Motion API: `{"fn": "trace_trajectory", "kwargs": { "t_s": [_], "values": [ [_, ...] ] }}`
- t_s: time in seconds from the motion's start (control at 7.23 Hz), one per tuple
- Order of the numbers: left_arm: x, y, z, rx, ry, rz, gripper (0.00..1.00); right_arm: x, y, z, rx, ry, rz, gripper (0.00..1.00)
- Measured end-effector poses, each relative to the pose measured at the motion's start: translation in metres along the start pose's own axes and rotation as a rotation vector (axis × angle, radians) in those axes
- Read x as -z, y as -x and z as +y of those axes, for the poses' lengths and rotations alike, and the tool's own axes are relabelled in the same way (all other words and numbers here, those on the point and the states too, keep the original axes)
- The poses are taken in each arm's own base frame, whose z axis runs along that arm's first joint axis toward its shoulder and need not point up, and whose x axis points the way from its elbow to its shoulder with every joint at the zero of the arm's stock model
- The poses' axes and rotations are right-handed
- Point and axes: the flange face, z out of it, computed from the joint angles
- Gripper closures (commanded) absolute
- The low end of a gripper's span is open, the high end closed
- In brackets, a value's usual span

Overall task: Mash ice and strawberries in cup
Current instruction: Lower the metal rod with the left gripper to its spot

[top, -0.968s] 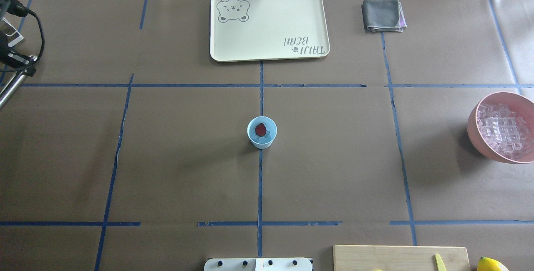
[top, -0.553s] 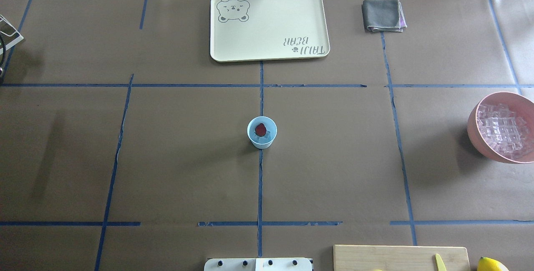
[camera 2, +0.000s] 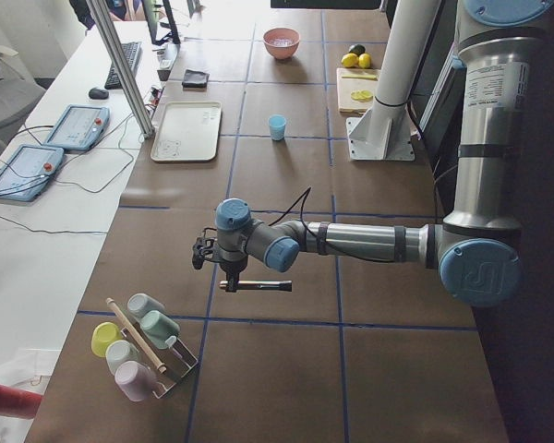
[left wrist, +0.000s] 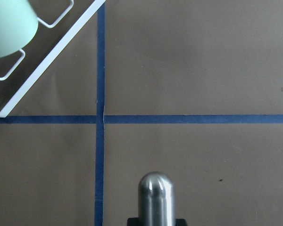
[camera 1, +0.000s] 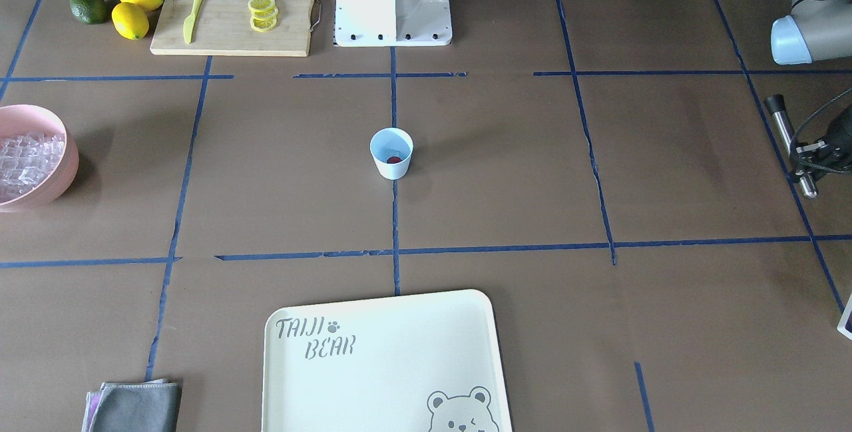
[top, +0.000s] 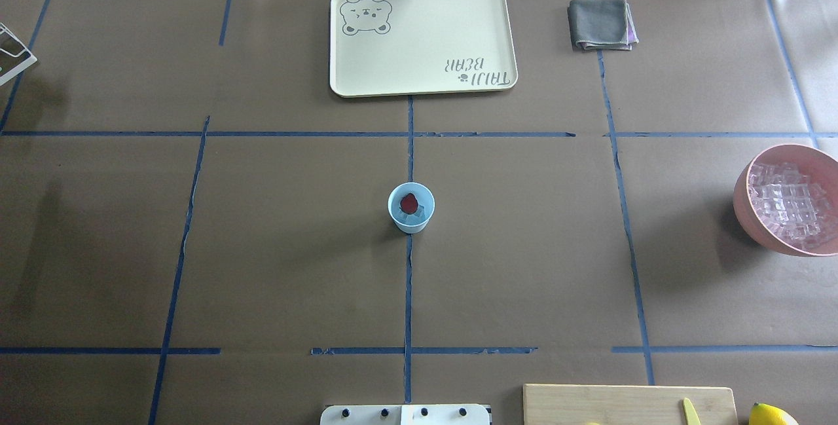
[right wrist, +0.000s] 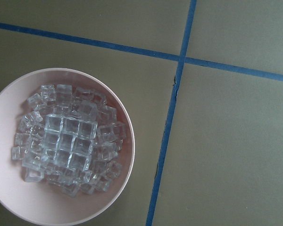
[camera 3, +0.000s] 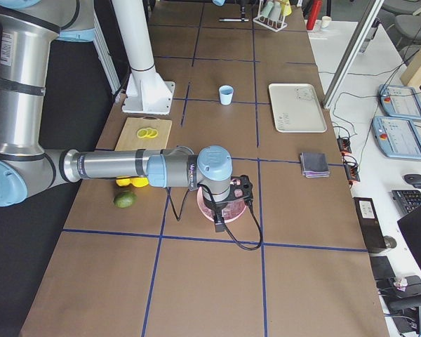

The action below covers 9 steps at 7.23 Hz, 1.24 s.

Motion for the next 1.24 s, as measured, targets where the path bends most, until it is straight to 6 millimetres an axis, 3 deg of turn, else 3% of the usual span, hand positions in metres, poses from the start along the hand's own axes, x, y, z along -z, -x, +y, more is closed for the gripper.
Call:
{"fn": "trace_trajectory", "kwargs": {
  "t_s": [0.28, 0.69, 1.24],
  "values": [
    [-0.017, -0.009, 0.007, -0.021, 0.015, 0.008, 0.92, 0.0, 0.0, 0.0, 0.001, 0.0, 0.0, 0.0],
    [-0.035, -0.022, 0.019, -0.053, 0.05, 0.007, 0.0, 0.0, 0.0, 0.001, 0.002, 0.001, 0.0, 0.0],
    [-0.036, -0.028, 0.022, -0.068, 0.056, 0.01, 0.0, 0.0, 0.0, 0.001, 0.001, 0.001, 0.0, 0.0]
  ]
}}
